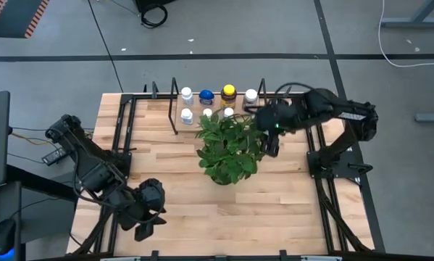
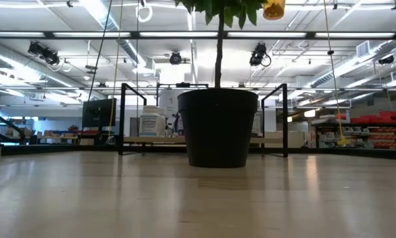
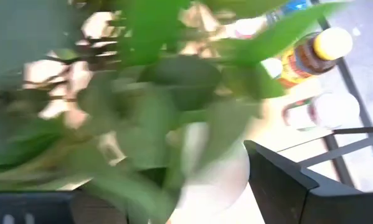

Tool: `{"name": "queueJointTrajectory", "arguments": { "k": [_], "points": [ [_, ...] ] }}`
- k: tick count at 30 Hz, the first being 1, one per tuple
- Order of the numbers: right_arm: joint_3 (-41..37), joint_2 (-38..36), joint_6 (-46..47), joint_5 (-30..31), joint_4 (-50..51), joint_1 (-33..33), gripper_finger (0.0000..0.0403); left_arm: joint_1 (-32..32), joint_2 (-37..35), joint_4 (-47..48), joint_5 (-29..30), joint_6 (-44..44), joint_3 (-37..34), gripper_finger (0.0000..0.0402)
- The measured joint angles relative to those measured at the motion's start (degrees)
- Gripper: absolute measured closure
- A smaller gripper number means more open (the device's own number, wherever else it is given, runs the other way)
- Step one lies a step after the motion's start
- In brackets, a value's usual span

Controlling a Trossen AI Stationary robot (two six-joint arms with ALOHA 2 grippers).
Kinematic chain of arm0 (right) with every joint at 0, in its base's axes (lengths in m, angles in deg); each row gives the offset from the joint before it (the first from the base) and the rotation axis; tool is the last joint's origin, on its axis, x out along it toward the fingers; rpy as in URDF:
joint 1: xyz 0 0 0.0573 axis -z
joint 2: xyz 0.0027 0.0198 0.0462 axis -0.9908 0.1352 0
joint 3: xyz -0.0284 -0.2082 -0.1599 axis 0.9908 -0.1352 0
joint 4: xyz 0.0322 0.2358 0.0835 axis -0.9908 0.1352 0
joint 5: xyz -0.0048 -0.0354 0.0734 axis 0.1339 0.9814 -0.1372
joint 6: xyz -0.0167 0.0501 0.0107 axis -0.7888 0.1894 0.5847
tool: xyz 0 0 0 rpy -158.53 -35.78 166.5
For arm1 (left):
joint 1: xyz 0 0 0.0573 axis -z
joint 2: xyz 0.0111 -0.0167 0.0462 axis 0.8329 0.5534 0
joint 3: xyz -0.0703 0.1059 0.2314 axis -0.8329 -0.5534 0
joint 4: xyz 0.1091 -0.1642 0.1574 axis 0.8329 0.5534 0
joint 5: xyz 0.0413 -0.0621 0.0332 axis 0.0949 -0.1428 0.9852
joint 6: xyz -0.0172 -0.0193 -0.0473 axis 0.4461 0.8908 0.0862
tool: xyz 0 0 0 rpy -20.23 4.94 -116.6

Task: Pick and place medicine bottles onto shelf by color
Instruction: Put the orange pill bottle on the shelf

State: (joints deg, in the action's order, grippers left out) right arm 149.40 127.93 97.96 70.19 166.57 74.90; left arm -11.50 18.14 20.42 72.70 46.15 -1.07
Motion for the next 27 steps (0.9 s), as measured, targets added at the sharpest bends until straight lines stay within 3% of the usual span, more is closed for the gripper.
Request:
{"name": "queueJointTrajectory", "arguments": {
  "k": [11, 21, 27],
  "points": [
    [-0.01, -0.92, -15.95, -0.64, -0.02, 13.10, 0.0171, -5.90, 0.01, 0.27, -0.02, -1.02, 0.00, 0.0230],
    [-0.01, -0.92, -24.47, -7.55, -3.94, 29.17, 0.0171, -15.31, 0.01, 0.17, -0.02, -4.88, 0.00, 0.0230],
    [-0.01, 0.49, -27.32, -11.05, -8.53, 33.19, 0.0171, -23.93, -0.17, -1.76, 1.60, -8.93, 0.00, 0.0230]
  ]
}}
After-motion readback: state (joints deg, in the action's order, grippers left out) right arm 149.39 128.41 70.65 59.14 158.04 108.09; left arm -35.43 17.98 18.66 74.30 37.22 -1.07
